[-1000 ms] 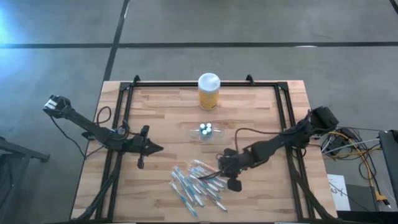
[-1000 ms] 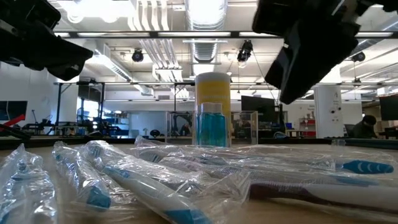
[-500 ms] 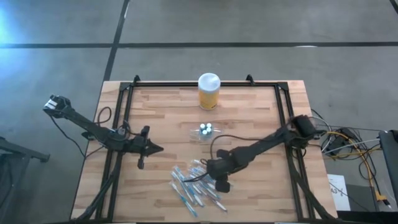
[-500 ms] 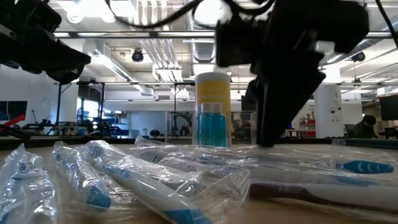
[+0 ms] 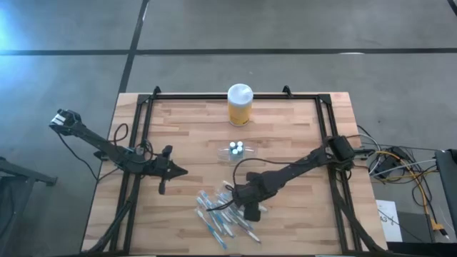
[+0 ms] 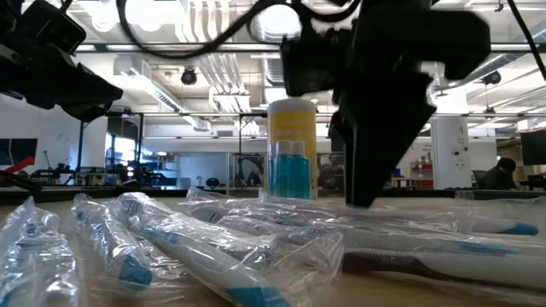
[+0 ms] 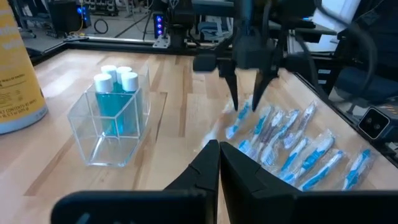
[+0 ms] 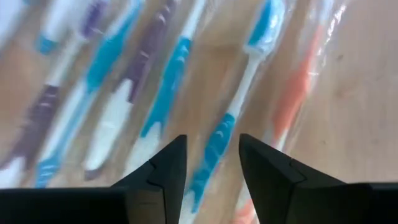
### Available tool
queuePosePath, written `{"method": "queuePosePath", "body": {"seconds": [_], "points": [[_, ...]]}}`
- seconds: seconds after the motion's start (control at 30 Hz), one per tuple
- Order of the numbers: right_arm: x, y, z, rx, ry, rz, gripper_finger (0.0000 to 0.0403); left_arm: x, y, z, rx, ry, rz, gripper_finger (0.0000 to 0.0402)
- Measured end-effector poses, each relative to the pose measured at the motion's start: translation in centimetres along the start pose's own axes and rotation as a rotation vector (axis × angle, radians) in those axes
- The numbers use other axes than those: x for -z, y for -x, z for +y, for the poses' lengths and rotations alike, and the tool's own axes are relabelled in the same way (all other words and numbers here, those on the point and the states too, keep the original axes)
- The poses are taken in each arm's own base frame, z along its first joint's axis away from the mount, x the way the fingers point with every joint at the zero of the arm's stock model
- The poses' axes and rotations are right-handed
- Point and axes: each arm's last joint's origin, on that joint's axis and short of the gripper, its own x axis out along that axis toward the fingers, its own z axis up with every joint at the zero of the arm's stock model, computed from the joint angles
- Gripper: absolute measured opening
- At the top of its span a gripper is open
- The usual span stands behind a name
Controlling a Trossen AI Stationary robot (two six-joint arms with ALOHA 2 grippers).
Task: Pick & Place toothbrushing station
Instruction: Put the blue toothbrush into the transparent organizer
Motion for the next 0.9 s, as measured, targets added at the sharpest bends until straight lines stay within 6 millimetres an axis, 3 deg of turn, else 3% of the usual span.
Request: {"method": "queuePosePath", "body": {"seconds": [0.7,0.9], "points": [[0.7,-1.1,-0.8,-0.008,0.028,-0.013,0.0103,0.0,0.0,0.0,-0.001,0.009,-0.001,0.0012],[0.8,-1.4,-1.5,-0.039,0.007,0.018,0.0047,0.0,0.0,0.0,-0.001,0.01,-0.001,0.0014]]}}
